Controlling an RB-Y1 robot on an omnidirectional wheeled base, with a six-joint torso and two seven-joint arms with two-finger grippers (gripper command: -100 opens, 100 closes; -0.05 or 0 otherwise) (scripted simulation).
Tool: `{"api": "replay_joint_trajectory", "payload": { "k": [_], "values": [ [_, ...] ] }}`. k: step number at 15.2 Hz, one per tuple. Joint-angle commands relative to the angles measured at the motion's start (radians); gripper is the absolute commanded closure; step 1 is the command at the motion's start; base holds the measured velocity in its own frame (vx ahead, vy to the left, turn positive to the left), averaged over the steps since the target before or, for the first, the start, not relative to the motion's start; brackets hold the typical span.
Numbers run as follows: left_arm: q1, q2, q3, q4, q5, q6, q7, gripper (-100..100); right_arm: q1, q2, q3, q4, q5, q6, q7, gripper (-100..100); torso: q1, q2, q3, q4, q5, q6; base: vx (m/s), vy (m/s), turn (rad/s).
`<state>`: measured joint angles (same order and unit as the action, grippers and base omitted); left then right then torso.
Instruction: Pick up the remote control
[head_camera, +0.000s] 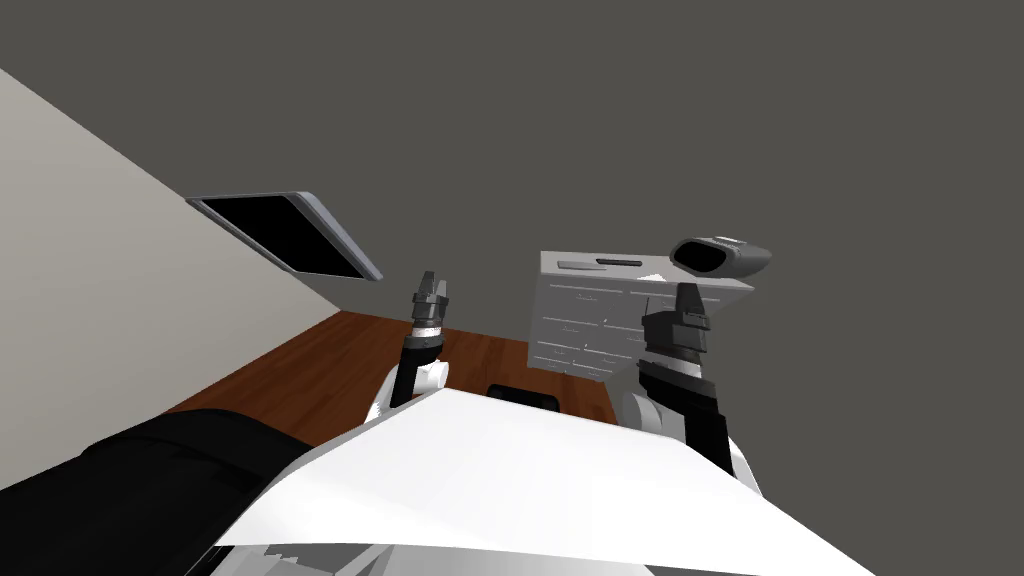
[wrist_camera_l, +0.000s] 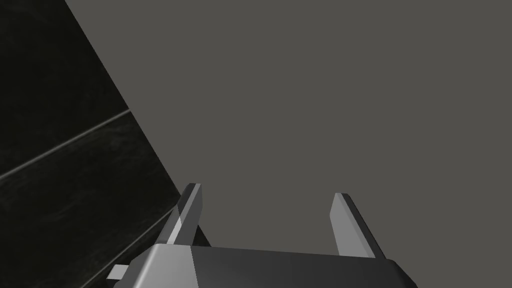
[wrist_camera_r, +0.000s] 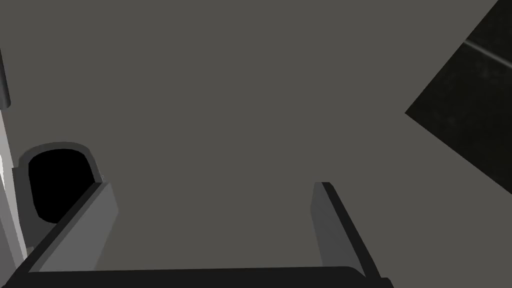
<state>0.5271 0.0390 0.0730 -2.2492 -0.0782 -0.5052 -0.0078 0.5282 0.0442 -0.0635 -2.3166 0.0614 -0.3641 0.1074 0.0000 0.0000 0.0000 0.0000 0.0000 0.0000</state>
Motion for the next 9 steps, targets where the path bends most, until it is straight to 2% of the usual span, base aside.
{"api": "replay_joint_trajectory", "payload": {
  "k": [1, 2, 3, 4, 5, 6, 8, 9],
  "values": [
    [0.000, 0.000, 0.000, 0.000, 0.000, 0.000, 0.000, 0, 0.010, -0.048, -0.013, 0.004, 0.005, -0.007, -0.002, -100, 0.000, 0.000, 0.000, 0.000, 0.000, 0.000, 0.003, 0.009, 0.058],
    [0.000, 0.000, 0.000, 0.000, 0.000, 0.000, 0.000, 0, 0.010, -0.048, -0.013, 0.004, 0.005, -0.007, -0.002, -100, 0.000, 0.000, 0.000, 0.000, 0.000, 0.000, 0.004, 0.013, 0.060],
    [0.000, 0.000, 0.000, 0.000, 0.000, 0.000, 0.000, 0, 0.021, -0.082, -0.026, 0.008, 0.011, -0.014, -0.004, -100, 0.000, 0.000, 0.000, 0.000, 0.000, 0.000, 0.005, 0.019, 0.086],
    [0.000, 0.000, 0.000, 0.000, 0.000, 0.000, 0.000, 0, 0.021, -0.082, -0.026, 0.008, 0.011, -0.014, -0.004, -100, 0.001, 0.000, 0.000, 0.000, 0.000, 0.000, 0.007, 0.017, 0.059],
    [0.000, 0.000, 0.000, 0.000, 0.000, 0.000, 0.000, 0, 0.035, -0.116, -0.043, 0.013, 0.019, -0.024, -0.007, -100, 0.001, 0.000, 0.000, 0.000, 0.000, 0.000, 0.007, 0.024, 0.086],
    [0.000, 0.000, 0.000, 0.000, 0.000, 0.000, 0.000, 0, 0.035, -0.116, -0.043, 0.013, 0.019, -0.024, -0.007, -100, 0.001, 0.000, 0.000, 0.000, 0.000, 0.000, 0.007, 0.023, 0.077],
    [0.000, 0.000, 0.000, 0.000, 0.000, 0.000, 0.000, 0, 0.072, -0.172, -0.089, 0.025, 0.039, -0.050, -0.014, -100, 0.001, 0.000, 0.000, 0.000, 0.000, 0.000, 0.010, 0.032, 0.148],
    [0.000, 0.000, 0.000, 0.000, 0.000, 0.000, 0.000, 0, 0.072, -0.179, -0.089, 0.025, 0.039, -0.050, -0.014, -100, 0.002, 0.000, 0.000, 0.000, 0.000, 0.000, 0.017, 0.033, 0.151]
  ]
}}
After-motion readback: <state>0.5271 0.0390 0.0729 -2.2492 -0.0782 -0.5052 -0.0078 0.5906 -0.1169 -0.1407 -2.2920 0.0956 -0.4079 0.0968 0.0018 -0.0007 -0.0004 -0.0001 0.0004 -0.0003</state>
